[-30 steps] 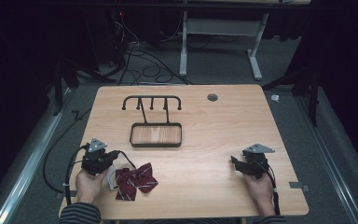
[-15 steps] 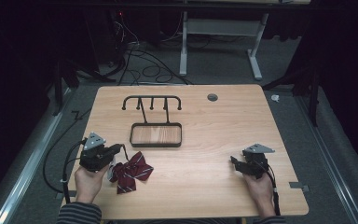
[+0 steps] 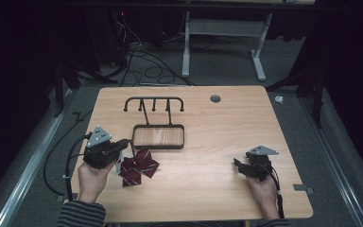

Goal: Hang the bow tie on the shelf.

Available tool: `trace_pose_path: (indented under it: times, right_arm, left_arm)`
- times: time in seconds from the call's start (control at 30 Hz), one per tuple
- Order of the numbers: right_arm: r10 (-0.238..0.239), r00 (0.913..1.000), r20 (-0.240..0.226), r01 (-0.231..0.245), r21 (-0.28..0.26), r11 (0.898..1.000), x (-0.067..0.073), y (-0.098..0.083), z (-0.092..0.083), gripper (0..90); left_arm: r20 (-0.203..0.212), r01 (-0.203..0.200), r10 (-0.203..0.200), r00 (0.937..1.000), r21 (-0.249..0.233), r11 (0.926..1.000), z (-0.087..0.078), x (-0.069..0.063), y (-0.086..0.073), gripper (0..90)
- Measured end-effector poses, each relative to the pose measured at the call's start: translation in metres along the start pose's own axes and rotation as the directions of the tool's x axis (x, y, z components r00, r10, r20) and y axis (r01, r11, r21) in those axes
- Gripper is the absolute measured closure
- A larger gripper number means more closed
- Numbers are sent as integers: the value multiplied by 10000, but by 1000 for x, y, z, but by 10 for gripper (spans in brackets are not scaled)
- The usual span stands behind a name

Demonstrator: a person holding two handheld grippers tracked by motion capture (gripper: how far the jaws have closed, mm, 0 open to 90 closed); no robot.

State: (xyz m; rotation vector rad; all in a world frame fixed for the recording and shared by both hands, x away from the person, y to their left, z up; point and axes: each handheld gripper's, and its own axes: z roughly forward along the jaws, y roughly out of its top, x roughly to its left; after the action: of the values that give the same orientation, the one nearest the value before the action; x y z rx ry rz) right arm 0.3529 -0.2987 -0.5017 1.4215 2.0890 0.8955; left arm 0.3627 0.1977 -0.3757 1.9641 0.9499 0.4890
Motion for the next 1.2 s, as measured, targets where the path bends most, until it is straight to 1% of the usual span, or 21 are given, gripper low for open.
trace_pose_path:
  times: [0.13,0.23,0.3,0.33,0.37,0.53,0.67,0.7,0.8,0.93,1.03,1.07,1.1,1.13,1.2]
  right_arm:
    - [-16,10000,2,16,-4,10000,0,0,0,408]
    - [-13,10000,3,13,-3,10000,0,0,0,408]
    - [-18,10000,1,18,-3,10000,0,0,0,408]
    - [-16,10000,0,16,-4,10000,0,0,0,408]
    - [-15,10000,-1,15,-4,10000,0,0,0,408]
    - [-16,10000,-11,16,-3,10000,0,0,0,406]
    - [-17,10000,-18,17,-4,10000,0,0,0,405]
    - [-16,10000,-20,16,-5,10000,0,0,0,405]
    - [-27,10000,-25,27,-1,10000,0,0,0,404]
    - [-34,10000,-28,34,0,10000,0,0,0,403]
    - [-52,10000,-34,52,-1,10000,0,0,0,403]
    - [-62,10000,-36,62,-1,10000,0,0,0,403]
    - [-66,10000,-39,66,-2,10000,0,0,0,403]
    - [-68,10000,-40,68,-1,10000,0,0,0,403]
    - [-41,10000,-40,41,4,10000,0,0,0,403]
  left_arm:
    - [96,-180,182,9998,-173,9997,-3,-4,10,870]
    - [209,-211,215,9996,-224,9995,-4,-5,18,870]
    - [223,-298,303,9993,-191,9994,-3,-5,23,869]
    - [223,-298,303,9993,-191,9994,-3,-5,23,870]
    - [272,-378,384,9989,-215,9991,-2,-6,28,869]
    - [349,-570,579,9977,-247,9981,1,-7,37,869]
    - [425,-602,613,9972,-251,9979,3,-8,42,869]
    - [472,-625,636,9969,-237,9978,6,-7,44,869]
    - [475,-834,841,9953,-165,9964,11,-10,49,869]
    - [622,-941,958,9934,-307,9951,12,-14,57,869]
    - [897,-752,793,9928,-482,9960,14,-13,62,869]
    - [897,-752,793,9928,-482,9960,14,-13,62,869]
    - [1075,-614,669,9919,-536,9967,17,-10,65,869]
    - [1162,-485,549,9917,-578,9972,18,-8,66,869]
    - [1188,-360,432,9920,-617,9974,20,-5,69,869]
